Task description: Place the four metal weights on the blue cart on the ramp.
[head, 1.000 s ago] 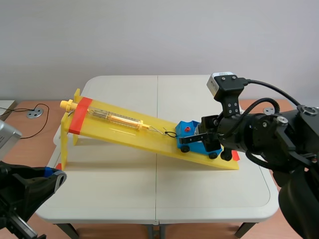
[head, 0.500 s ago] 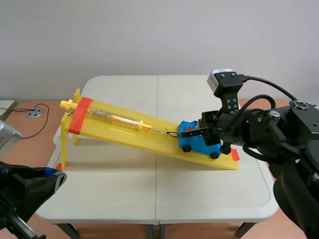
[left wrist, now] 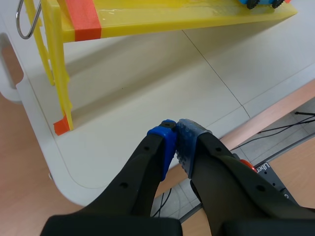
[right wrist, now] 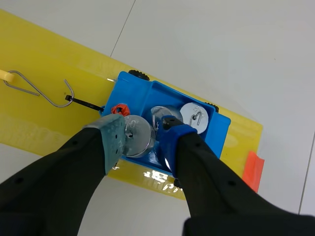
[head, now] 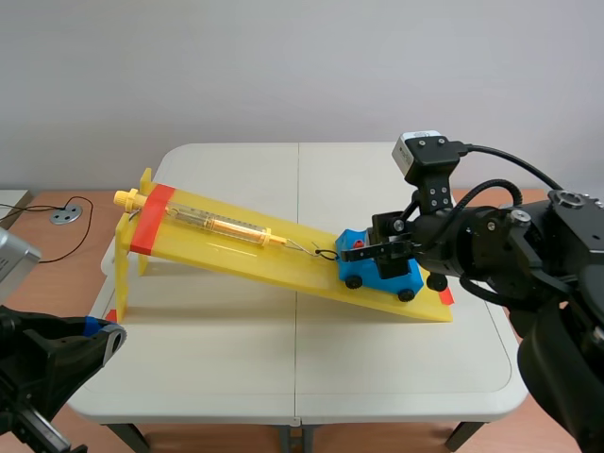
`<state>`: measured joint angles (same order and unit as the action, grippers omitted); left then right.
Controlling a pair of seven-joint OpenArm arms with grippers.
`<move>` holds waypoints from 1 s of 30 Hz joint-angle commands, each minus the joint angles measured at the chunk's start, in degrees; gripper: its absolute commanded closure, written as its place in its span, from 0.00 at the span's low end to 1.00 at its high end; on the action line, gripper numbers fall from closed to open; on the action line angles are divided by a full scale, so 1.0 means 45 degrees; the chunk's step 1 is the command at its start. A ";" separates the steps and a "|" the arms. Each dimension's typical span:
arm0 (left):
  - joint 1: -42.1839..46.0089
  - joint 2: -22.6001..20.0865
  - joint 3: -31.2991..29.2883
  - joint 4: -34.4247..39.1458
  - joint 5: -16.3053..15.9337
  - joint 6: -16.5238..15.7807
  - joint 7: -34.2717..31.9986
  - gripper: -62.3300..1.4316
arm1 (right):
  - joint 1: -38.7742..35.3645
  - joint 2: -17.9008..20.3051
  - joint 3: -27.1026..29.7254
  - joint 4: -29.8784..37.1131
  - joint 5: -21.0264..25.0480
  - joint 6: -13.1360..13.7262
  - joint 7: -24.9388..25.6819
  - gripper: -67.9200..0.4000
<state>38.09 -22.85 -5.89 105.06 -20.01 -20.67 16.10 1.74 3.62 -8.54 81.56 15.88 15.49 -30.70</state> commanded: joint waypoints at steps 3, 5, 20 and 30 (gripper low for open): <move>-0.0253 0.0277 -0.0194 0.0568 -0.0947 -0.0355 -0.1229 0.91 | 0.1093 0.0189 0.0296 0.1093 0.0301 0.0238 0.0763 0.69; -0.0253 0.0277 -0.0194 0.0568 -0.0947 -0.0355 -0.1229 0.91 | 0.0928 0.0189 0.0471 0.1379 0.0335 0.0228 0.0743 0.69; -0.0253 0.0277 -0.0194 0.0568 -0.0947 -0.0355 -0.1234 0.91 | 0.0607 0.0219 0.2361 0.2302 0.0967 0.0131 0.1112 0.67; -0.0253 0.0277 -0.0194 0.0568 -0.0947 -0.0355 -0.1234 0.91 | 0.0602 0.0714 0.3245 0.3045 0.1593 0.0136 0.0729 0.67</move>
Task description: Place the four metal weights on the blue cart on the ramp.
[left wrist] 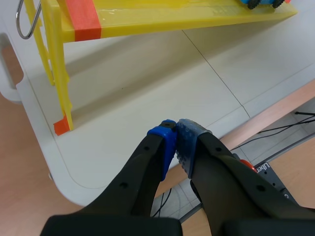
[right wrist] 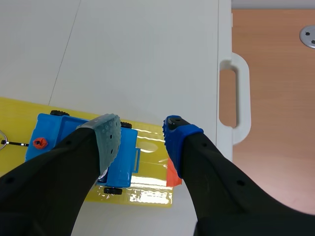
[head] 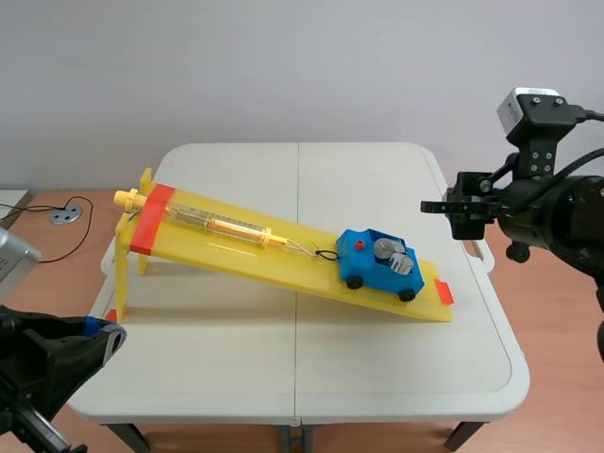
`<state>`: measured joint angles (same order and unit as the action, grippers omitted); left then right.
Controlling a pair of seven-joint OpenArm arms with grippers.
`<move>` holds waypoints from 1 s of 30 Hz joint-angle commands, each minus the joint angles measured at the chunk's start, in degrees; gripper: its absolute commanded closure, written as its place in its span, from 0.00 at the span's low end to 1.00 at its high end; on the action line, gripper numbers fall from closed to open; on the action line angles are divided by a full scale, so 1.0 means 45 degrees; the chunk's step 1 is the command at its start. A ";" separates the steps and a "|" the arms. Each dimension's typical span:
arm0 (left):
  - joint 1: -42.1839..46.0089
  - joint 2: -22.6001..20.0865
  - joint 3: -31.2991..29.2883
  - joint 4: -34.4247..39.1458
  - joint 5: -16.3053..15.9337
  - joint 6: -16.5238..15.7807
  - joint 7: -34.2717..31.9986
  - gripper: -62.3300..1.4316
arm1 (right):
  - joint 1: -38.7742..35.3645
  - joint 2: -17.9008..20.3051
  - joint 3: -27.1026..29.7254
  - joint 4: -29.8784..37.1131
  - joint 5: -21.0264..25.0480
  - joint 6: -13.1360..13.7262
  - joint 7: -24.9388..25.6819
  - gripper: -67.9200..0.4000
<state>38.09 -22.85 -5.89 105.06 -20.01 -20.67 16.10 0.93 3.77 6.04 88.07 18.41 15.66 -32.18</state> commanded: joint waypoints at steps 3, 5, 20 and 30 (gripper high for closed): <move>-0.0253 0.0277 -0.0194 0.0568 -0.0947 -0.0355 -0.1234 0.91 | 0.0782 0.0976 0.0223 0.1651 0.1452 0.0121 0.0797 0.67; -0.0253 0.0277 -0.0194 0.0568 -0.0947 -0.0355 -0.1234 0.91 | 0.0782 0.1219 0.0461 0.1744 0.1778 0.0350 0.0559 0.67; -0.0257 0.0277 -0.0194 0.0568 -0.0942 -0.0355 -0.1229 0.91 | -0.0578 0.2987 0.1787 0.1996 0.4061 0.2195 -0.0491 0.70; -0.0257 0.0277 -0.0194 0.0568 -0.0942 -0.0355 -0.1229 0.91 | -0.1899 0.3104 0.1569 0.2458 0.4274 0.2448 -0.0486 0.90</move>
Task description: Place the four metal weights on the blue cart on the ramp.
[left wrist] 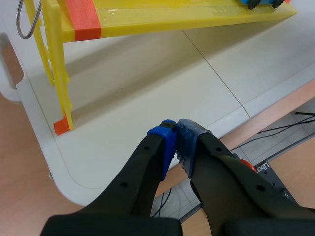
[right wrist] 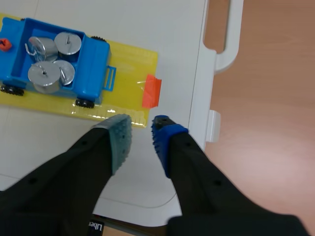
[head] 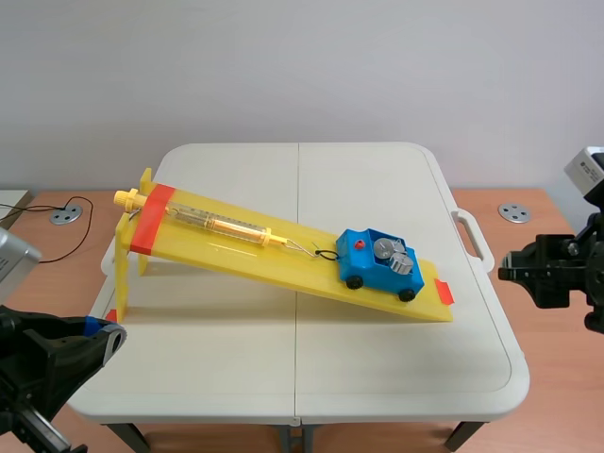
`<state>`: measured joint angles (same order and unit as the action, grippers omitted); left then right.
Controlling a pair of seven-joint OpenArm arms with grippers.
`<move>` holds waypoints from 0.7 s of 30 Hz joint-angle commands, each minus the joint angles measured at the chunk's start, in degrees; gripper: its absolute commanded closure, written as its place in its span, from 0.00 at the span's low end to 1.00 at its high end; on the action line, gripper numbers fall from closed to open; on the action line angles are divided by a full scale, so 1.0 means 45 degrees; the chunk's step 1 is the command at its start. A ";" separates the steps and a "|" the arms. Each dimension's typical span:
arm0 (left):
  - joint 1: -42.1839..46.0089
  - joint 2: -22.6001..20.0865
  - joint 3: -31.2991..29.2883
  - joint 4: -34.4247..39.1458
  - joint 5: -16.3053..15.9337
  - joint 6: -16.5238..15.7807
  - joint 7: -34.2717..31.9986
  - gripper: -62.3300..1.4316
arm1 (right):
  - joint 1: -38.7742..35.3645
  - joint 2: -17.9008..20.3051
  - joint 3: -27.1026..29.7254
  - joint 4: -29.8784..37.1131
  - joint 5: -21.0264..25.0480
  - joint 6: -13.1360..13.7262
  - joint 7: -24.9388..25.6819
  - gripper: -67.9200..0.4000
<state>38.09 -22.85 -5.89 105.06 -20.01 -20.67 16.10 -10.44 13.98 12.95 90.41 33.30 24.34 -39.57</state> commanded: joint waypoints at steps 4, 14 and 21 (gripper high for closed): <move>-0.0257 0.0277 -0.0194 0.0568 -0.0942 -0.0355 -0.1229 0.91 | 0.0627 0.0583 -0.0831 0.1836 0.0063 0.0461 0.1613 0.98; -0.0257 0.0277 -0.0194 0.0568 -0.0942 -0.0355 -0.1229 0.91 | 0.1336 -0.0748 -0.2997 0.1098 -0.2278 -0.0656 0.2472 0.98; -0.0253 0.0277 -0.0194 0.0568 -0.0942 -0.0355 -0.1224 0.91 | 0.1982 -0.1146 -0.3575 0.0646 -0.3079 -0.1617 0.2550 0.98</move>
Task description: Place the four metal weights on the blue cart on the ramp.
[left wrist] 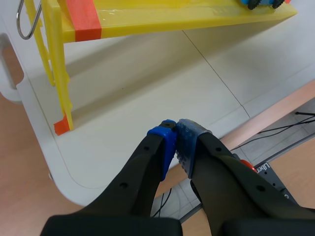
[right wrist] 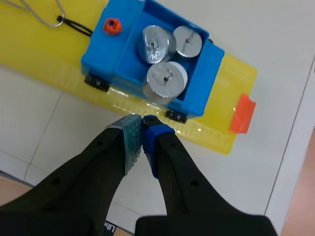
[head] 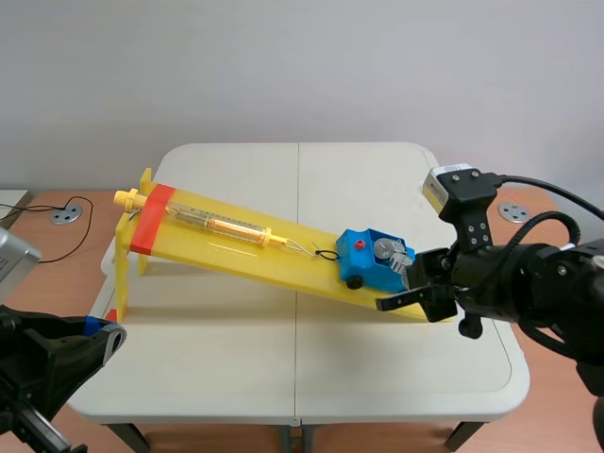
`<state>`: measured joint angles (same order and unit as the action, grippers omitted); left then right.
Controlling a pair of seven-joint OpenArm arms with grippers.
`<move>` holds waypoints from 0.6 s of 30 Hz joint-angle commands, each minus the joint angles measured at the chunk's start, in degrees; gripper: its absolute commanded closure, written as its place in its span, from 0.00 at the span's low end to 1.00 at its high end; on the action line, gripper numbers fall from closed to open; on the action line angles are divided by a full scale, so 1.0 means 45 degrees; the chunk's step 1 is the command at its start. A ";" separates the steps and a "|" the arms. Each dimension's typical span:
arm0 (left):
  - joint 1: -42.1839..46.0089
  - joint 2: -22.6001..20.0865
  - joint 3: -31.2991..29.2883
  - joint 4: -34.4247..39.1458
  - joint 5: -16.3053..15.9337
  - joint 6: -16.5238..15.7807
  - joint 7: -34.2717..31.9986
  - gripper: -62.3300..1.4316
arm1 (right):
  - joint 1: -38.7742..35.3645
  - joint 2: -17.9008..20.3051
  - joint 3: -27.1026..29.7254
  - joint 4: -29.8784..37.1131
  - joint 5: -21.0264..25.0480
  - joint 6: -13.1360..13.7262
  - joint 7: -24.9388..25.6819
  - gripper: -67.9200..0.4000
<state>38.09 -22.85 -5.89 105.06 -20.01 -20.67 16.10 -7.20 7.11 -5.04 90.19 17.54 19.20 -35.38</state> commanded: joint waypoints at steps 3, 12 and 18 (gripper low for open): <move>-0.0253 0.0277 -0.0194 0.0568 -0.0942 -0.0355 -0.1224 0.91 | 0.1496 0.0311 0.0170 0.0408 0.0427 -0.0520 0.1579 0.98; -0.0253 0.0277 -0.0194 0.0568 -0.0942 -0.0355 -0.1224 0.91 | 0.1530 0.0219 0.0102 0.0384 0.0340 -0.0699 0.0903 0.98; -0.0253 0.0277 -0.0194 0.0568 -0.0942 -0.0355 -0.1224 0.91 | 0.1530 0.0223 0.0141 0.0427 0.0340 -0.0758 0.0180 0.98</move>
<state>38.09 -22.85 -5.89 105.06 -20.01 -20.67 16.10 -4.97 7.11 -5.91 88.97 17.10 17.32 -38.26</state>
